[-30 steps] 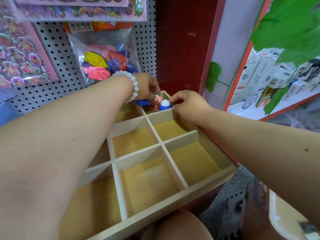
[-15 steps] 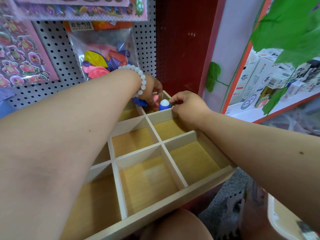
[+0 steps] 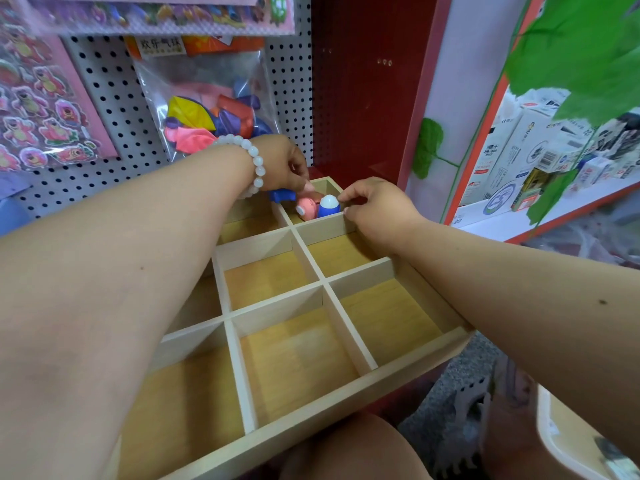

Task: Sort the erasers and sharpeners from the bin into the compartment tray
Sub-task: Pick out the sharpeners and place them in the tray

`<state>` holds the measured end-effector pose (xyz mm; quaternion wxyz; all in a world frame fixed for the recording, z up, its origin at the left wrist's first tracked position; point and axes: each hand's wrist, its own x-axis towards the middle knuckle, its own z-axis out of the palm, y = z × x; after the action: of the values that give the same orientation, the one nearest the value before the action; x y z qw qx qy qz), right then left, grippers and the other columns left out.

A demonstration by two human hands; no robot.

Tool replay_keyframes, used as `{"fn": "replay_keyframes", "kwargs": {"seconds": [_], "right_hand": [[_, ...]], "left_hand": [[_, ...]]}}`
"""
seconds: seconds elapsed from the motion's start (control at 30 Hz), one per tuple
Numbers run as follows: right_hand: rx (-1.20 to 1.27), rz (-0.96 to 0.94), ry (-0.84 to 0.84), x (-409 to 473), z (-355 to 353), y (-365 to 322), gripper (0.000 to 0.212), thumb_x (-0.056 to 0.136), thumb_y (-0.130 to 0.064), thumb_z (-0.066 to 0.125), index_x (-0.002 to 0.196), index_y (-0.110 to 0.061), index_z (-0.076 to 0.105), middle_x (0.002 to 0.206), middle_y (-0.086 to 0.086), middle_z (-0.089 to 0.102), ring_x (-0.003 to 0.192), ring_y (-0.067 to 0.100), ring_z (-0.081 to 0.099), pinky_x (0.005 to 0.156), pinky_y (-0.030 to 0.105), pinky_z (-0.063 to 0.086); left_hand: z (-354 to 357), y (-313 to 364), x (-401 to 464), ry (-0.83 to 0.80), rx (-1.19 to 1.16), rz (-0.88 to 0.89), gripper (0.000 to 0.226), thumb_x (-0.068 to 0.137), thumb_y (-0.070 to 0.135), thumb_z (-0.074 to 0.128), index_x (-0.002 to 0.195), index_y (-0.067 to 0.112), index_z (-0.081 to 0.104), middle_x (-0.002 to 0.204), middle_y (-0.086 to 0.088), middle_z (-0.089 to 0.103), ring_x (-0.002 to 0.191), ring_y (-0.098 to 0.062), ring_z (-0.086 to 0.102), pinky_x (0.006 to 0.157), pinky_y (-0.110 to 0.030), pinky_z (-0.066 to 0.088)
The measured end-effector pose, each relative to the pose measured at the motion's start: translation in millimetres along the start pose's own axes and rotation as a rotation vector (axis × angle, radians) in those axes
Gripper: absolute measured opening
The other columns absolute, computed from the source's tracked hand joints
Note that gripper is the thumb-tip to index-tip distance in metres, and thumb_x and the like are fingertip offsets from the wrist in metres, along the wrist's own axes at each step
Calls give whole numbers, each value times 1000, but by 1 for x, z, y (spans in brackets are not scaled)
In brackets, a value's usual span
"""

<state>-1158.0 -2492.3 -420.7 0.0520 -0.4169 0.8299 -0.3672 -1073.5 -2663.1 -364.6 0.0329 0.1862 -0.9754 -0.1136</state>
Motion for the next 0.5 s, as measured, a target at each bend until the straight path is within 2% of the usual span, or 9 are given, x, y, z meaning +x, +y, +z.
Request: {"fn": "replay_keyframes", "kwargs": {"seconds": [0.13, 0.3, 0.4, 0.5], "right_hand": [[3, -4, -7, 0, 0, 0, 27, 89, -12, 53, 110, -24, 66, 115, -5, 54, 102, 11, 51, 82, 21, 40], [20, -19, -20, -1, 0, 0, 22, 92, -20, 54, 109, -26, 66, 115, -5, 54, 103, 12, 51, 82, 22, 39], [7, -33, -28, -1, -1, 1, 21, 92, -24, 54, 110, -26, 66, 116, -5, 54, 102, 12, 52, 81, 22, 39], [2, -37, -27, 0, 0, 2, 21, 92, -26, 55, 111, -27, 66, 117, -5, 54, 103, 11, 51, 80, 21, 38]], "left_hand": [[4, -2, -3, 94, -299, -59, 28, 77, 35, 75, 88, 12, 64, 80, -4, 68, 68, -17, 67, 55, -25, 57], [8, 3, -7, 106, -413, -47, 26, 75, 26, 79, 92, 11, 68, 90, -9, 70, 79, -21, 71, 69, -33, 60], [1, 7, -9, 22, -422, -63, 23, 80, 16, 75, 101, 13, 68, 95, -7, 69, 78, -13, 69, 65, -21, 59], [-7, 9, -11, -60, -429, -90, 25, 83, 4, 68, 107, 8, 68, 99, -9, 67, 85, -18, 69, 68, -25, 59]]}}
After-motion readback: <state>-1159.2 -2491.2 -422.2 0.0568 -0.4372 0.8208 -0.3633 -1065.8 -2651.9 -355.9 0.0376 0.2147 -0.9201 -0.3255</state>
